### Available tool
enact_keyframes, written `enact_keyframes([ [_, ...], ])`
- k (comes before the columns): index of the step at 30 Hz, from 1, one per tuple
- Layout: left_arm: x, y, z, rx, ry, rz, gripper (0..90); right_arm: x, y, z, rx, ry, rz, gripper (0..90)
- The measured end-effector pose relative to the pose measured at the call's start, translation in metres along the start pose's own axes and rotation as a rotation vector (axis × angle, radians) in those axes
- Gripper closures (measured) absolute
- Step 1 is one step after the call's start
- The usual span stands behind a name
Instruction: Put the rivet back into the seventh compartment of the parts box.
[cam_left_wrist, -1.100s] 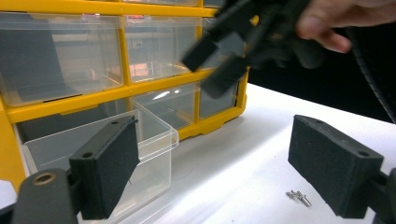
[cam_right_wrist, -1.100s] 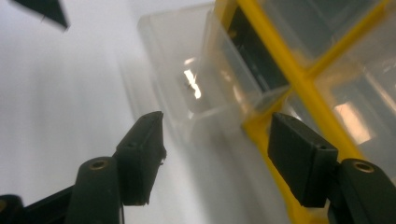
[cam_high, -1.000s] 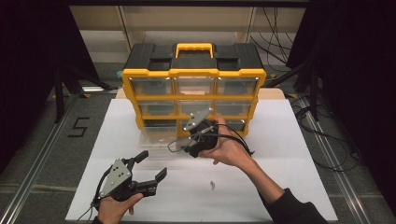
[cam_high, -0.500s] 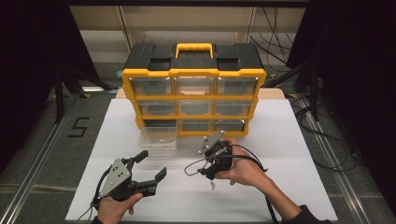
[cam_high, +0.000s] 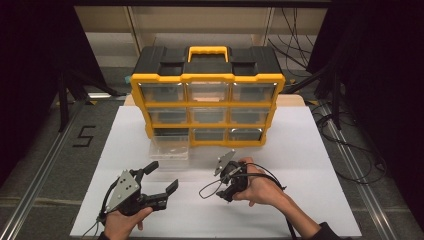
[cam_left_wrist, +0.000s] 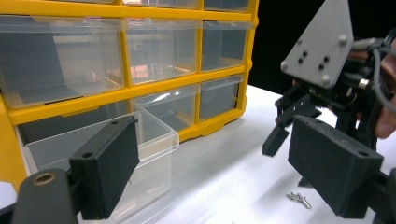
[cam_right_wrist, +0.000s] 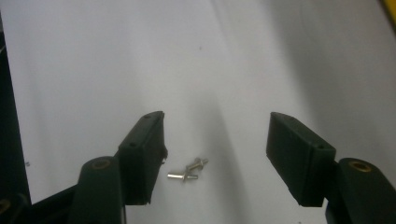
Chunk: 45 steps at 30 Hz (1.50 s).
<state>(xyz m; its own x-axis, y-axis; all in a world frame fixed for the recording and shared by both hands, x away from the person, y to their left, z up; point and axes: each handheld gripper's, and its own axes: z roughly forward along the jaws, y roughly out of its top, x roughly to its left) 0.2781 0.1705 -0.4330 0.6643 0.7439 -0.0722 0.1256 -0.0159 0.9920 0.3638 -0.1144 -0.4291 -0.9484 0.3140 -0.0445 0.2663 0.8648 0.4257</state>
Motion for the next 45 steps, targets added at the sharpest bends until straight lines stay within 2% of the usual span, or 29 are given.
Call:
enact_keyframes([
  [4,0.000,0.000,0.000,0.000,0.000,-0.001,15.8,0.001,-0.004,0.008,0.038,0.015,0.010,42.2],
  [6,0.000,0.000,0.001,0.001,-0.001,0.001,15.7,0.000,-0.005,0.011,0.059,0.024,-0.001,45.2],
  [10,0.000,0.000,0.000,0.000,0.001,-0.003,15.8,-0.001,-0.008,0.015,0.075,0.042,0.000,47.9],
  [12,0.000,0.000,0.000,0.001,-0.001,0.000,15.7,-0.002,-0.009,0.017,0.106,0.040,0.022,51.2],
  [15,0.000,0.000,0.000,-0.001,0.000,-0.002,15.7,-0.001,-0.011,0.021,0.103,0.053,0.047,56.3],
  [17,0.000,0.000,0.000,0.000,0.000,-0.002,15.7,-0.002,-0.011,0.021,0.122,0.064,0.036,58.0],
  [20,0.000,0.000,0.001,0.000,0.000,-0.001,15.7,-0.001,-0.011,0.023,0.124,0.064,0.048,65.5],
  [21,0.000,0.000,0.000,0.000,-0.001,0.000,15.7,-0.004,-0.012,0.023,0.138,0.048,0.016,67.0],
  [22,0.000,0.000,0.000,0.001,-0.001,0.002,15.7,-0.005,-0.012,0.023,0.143,0.050,0.014,68.1],
  [24,0.000,0.000,0.000,0.001,-0.001,0.001,15.7,-0.004,-0.012,0.024,0.148,0.045,0.027,68.8],
  [26,0.000,0.000,0.000,0.001,0.000,0.001,15.8,-0.006,-0.013,0.026,0.156,0.055,0.032,73.9],
  [27,0.000,0.000,0.001,0.002,-0.001,0.003,15.8,-0.006,-0.013,0.026,0.156,0.055,0.032,73.9],
  [28,0.000,0.000,0.001,0.004,-0.001,0.004,15.8,-0.006,-0.013,0.029,0.153,0.051,0.003,77.0],
  [31,0.000,0.000,0.001,0.001,-0.001,0.002,15.8,-0.006,-0.013,0.028,0.159,0.049,0.015,82.0],
  [39,0.000,0.000,0.001,0.003,0.000,0.004,15.8,-0.006,-0.011,0.025,0.159,0.037,0.012,82.5],
  [40,0.000,0.000,0.000,0.001,0.000,0.003,15.8,-0.006,-0.010,0.021,0.110,0.046,0.041,82.6],
  [45,0.000,0.000,0.000,0.002,0.001,0.002,15.7,-0.009,-0.006,0.007,0.043,0.025,0.056,82.6],
])
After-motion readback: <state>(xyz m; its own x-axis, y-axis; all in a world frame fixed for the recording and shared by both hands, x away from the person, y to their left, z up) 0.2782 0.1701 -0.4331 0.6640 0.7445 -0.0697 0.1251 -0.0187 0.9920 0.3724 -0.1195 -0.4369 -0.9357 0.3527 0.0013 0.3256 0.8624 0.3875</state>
